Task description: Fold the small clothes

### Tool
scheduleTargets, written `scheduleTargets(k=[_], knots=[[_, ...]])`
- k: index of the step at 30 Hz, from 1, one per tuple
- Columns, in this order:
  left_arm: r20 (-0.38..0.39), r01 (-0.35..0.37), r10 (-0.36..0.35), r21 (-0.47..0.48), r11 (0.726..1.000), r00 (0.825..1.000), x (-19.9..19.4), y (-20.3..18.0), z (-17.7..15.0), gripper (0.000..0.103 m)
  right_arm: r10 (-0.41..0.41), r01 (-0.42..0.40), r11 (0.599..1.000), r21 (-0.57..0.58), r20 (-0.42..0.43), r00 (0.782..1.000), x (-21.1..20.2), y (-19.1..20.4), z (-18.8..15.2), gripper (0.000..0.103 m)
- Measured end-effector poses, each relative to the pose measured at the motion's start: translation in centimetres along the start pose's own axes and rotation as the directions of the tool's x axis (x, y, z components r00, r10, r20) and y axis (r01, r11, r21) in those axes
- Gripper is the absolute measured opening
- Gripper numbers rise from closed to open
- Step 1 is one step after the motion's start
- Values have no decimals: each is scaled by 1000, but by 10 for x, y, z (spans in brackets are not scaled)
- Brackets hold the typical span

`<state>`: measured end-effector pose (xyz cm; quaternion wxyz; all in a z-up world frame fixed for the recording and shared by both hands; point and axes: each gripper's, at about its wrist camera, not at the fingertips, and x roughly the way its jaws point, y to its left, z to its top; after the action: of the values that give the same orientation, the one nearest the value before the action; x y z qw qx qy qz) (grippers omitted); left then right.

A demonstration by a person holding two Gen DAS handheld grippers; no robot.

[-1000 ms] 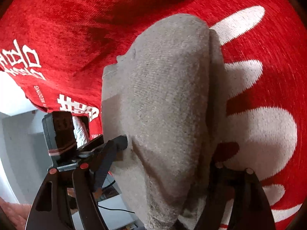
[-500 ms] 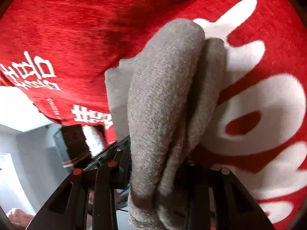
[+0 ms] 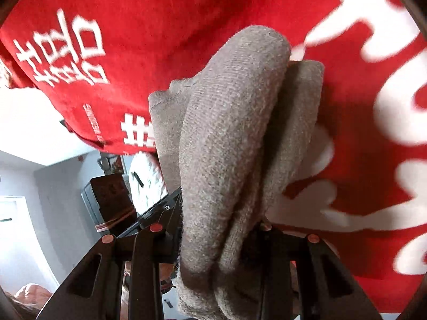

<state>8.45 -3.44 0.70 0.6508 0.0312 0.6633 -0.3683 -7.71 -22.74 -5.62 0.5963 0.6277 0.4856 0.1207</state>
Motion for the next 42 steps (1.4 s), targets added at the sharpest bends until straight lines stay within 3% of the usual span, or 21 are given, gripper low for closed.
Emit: scheduleTargets(k=[5,8,9,13,15,17,20,23,26,30,31,33,35,38,40,41,42], knots=[[-35,-80,78,-43,996,996,-8,55,-33,49,-115,116,993,8,-58,992,59,-11,-6,38],[-69,-122,116,-90,988,991,1,84,-46,49,-223,222,975,-16,-43,974,65,-8,-5,42],[-77,-145,137,-110,983,988,3,95,-50,49,-257,256,966,-32,-27,966,61,-4,-6,43],[-23,-112,109,-162,980,994,-18,109,-56,49,-405,409,907,-101,58,912,36,9,-10,44],[1,-129,130,-148,981,991,-29,109,-55,49,-463,472,871,-132,94,881,30,17,-11,29],[15,-159,163,-129,979,987,-33,107,-55,49,-526,541,823,-171,129,841,29,26,-8,24],[-10,-211,212,-103,972,977,-24,108,-54,49,-657,687,676,-267,202,726,38,34,-4,20],[-22,-244,243,-88,966,970,-9,105,-58,52,-732,761,574,-302,229,642,53,27,0,19],[-4,-286,287,-87,954,958,-5,103,-62,70,-730,766,578,-282,240,640,51,24,1,19],[-7,-313,314,-76,947,950,-6,101,-62,72,-754,792,575,-205,243,610,29,27,-7,19],[-7,-322,323,-67,944,947,-8,100,-63,72,-746,783,592,-190,239,622,23,29,-12,19],[-6,-348,348,-46,937,938,-11,97,-66,72,-679,716,673,-184,230,697,11,36,-26,19],[-5,-357,357,-36,933,934,-16,95,-70,72,-647,687,695,-214,233,727,11,49,-43,19],[-9,-354,354,-29,935,935,-22,90,-78,72,-635,670,692,-269,214,742,21,61,-64,19],[-22,-353,352,-28,935,936,-22,87,-84,72,-646,666,680,-306,179,742,37,60,-80,19],[-30,-352,351,-28,936,936,-22,85,-87,72,-663,675,665,-319,164,730,49,59,-84,19],[-38,-353,352,-28,935,935,-21,84,-91,72,-691,697,637,-328,156,705,58,55,-87,19]])
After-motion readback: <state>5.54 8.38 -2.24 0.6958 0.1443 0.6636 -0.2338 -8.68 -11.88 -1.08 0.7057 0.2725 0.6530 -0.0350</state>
